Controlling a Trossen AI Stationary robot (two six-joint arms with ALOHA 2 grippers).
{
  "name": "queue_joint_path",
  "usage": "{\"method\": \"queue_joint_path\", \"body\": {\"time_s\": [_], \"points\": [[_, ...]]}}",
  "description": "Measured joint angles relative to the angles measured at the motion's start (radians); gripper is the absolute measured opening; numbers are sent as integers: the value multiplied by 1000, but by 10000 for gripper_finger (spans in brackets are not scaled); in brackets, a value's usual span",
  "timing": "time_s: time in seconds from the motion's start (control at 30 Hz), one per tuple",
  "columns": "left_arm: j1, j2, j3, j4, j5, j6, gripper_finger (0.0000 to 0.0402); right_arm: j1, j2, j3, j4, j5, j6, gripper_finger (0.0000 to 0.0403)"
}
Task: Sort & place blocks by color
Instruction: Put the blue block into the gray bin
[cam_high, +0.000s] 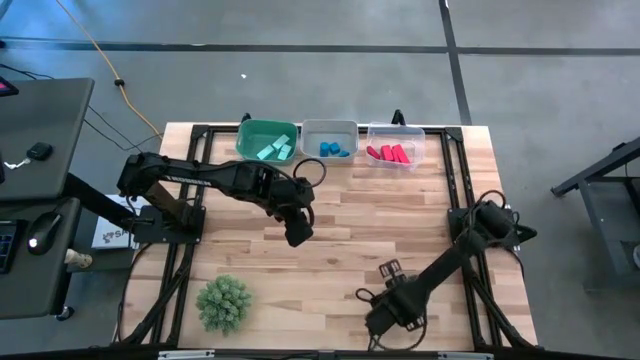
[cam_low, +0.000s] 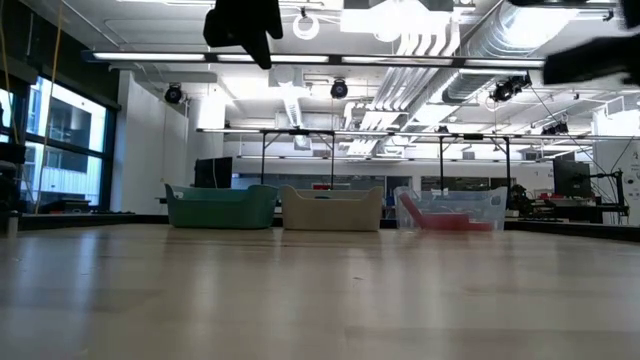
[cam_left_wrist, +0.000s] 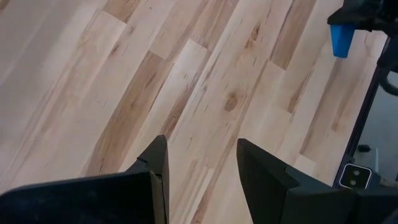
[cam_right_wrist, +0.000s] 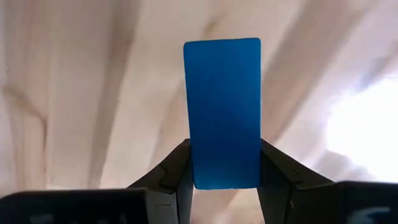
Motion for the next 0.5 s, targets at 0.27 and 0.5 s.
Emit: {"method": "queue_joint_path", "body": {"time_s": [0.27, 0.5], "points": [[20, 0, 0, -1, -30, 0, 113, -109, -101, 0, 5, 118, 18, 110], [56, 0, 0, -3, -33, 0, 113, -207, -182, 0, 11, 155, -40, 110]]}}
